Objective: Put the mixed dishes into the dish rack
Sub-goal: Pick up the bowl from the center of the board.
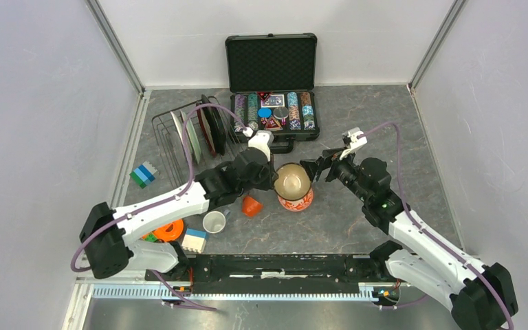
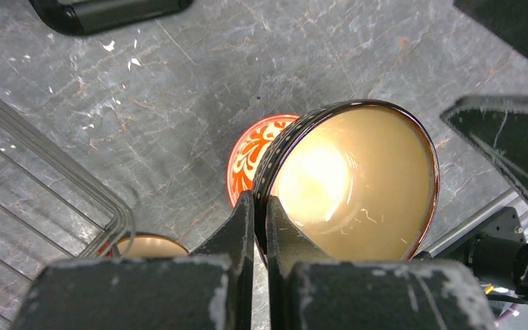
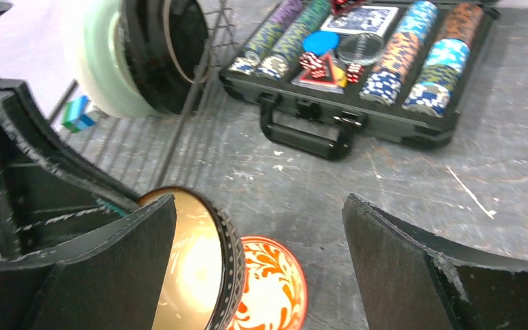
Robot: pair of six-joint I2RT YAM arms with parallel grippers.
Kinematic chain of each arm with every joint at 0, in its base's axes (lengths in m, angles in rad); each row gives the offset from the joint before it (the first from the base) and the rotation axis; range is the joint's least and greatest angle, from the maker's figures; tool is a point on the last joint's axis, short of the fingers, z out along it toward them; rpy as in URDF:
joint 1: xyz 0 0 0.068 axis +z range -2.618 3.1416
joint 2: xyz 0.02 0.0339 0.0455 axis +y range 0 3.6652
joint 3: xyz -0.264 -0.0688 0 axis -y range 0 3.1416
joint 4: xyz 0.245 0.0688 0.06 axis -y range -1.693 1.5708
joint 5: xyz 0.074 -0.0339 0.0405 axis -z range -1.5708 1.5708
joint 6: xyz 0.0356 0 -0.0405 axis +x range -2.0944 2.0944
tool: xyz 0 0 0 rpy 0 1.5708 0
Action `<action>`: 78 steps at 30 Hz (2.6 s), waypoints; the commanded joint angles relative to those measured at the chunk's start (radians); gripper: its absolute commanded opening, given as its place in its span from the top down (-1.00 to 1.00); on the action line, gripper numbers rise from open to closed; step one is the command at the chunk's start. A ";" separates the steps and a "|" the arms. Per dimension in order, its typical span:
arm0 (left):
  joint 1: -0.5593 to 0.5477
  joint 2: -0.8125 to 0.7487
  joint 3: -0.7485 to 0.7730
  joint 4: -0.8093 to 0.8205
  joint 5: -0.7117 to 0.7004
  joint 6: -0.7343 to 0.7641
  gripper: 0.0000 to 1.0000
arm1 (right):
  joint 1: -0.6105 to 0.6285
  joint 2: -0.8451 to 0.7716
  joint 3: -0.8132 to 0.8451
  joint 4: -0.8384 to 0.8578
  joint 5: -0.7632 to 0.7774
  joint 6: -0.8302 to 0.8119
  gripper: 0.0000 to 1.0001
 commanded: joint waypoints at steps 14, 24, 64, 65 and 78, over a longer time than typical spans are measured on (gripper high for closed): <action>0.189 -0.255 -0.078 0.156 0.130 0.036 0.95 | -0.016 0.112 -0.002 0.293 -0.430 0.168 -0.90; 0.284 -0.318 -0.143 0.210 0.240 0.011 0.95 | -0.016 0.247 0.001 0.469 -0.513 0.335 -0.87; 0.300 -0.364 -0.199 0.378 0.382 0.008 0.95 | -0.015 0.417 -0.031 0.772 -0.594 0.573 -0.70; 0.300 -0.367 -0.199 0.380 0.383 0.010 0.95 | -0.015 0.417 -0.027 0.761 -0.592 0.566 -0.73; 0.300 -0.387 -0.219 0.408 0.370 0.017 0.95 | -0.015 0.414 -0.038 0.846 -0.624 0.612 -0.67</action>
